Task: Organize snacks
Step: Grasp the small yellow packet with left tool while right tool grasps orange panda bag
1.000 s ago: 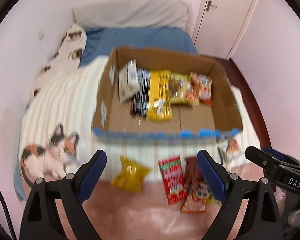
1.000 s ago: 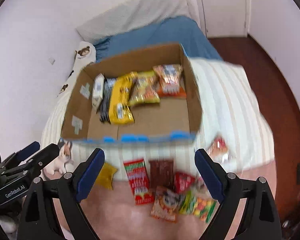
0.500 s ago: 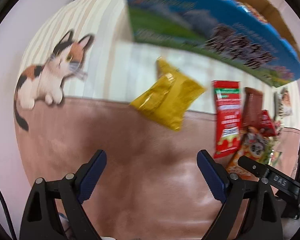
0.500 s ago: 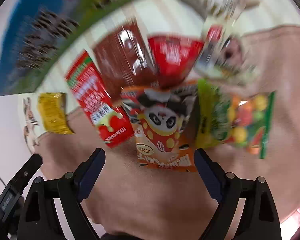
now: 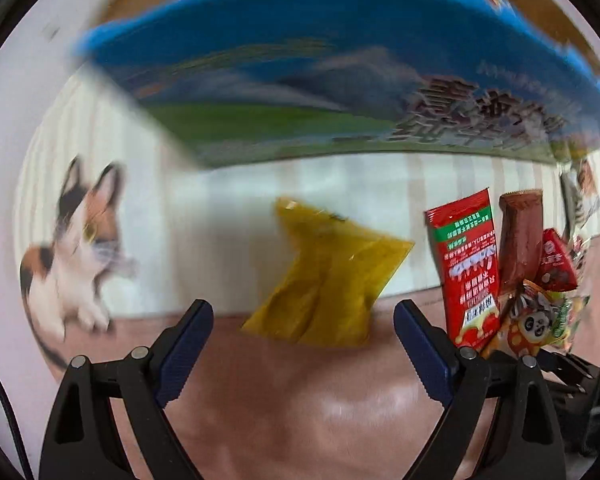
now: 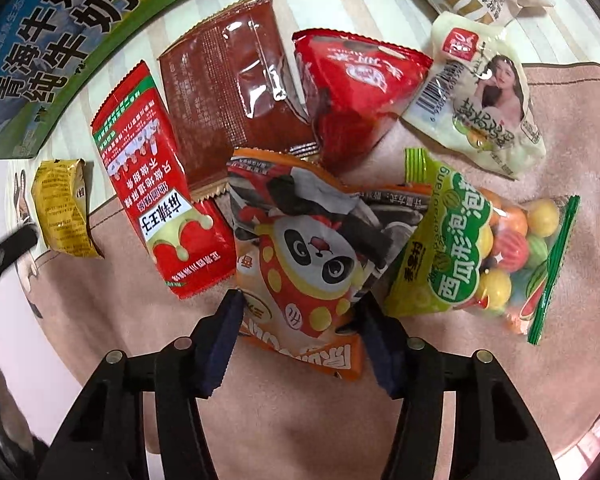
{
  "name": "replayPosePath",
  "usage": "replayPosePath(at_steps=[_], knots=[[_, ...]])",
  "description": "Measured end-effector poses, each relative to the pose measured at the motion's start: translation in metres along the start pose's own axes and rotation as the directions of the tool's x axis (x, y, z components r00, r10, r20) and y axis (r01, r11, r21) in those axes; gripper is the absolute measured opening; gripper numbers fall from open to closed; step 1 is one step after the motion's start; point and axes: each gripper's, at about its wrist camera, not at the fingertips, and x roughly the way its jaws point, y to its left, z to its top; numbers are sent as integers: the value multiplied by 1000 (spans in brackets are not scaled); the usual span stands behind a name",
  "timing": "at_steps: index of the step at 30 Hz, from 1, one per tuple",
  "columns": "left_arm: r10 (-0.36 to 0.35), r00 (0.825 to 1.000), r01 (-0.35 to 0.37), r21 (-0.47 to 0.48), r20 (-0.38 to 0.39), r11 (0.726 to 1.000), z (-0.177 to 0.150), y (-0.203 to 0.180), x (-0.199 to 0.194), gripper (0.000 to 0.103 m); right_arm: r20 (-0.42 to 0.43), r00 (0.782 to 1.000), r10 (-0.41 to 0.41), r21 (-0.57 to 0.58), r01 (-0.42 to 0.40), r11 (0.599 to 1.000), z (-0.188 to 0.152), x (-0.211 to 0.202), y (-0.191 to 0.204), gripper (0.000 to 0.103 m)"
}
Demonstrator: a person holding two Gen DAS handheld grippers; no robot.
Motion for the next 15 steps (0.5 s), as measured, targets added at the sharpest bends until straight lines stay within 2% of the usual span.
replayPosePath(at_steps=[4,5,6,7,12,15], knots=[[36,998,-32,103,-43,994,10,-24,27,91,-11,1000,-5,-29,5,1000,-12,-2,-6,58],[30,998,-24,105,-50,994,10,-25,31,77,-16,1000,-8,-37,7,999,-13,-1,-7,57],[28,998,-22,97,-60,995,8,-26,36,71,-22,1000,-12,-52,11,999,-16,-1,-8,57],[11,998,-5,82,-66,997,7,-25,38,62,-27,999,-17,-66,15,998,-16,0,-3,57],[-98,991,92,-62,-88,994,-16,-5,40,62,-70,996,-49,-170,36,985,-26,5,11,54],[-158,978,138,-144,-135,980,-50,6,48,62,-105,992,-70,-245,42,969,-37,8,18,54]])
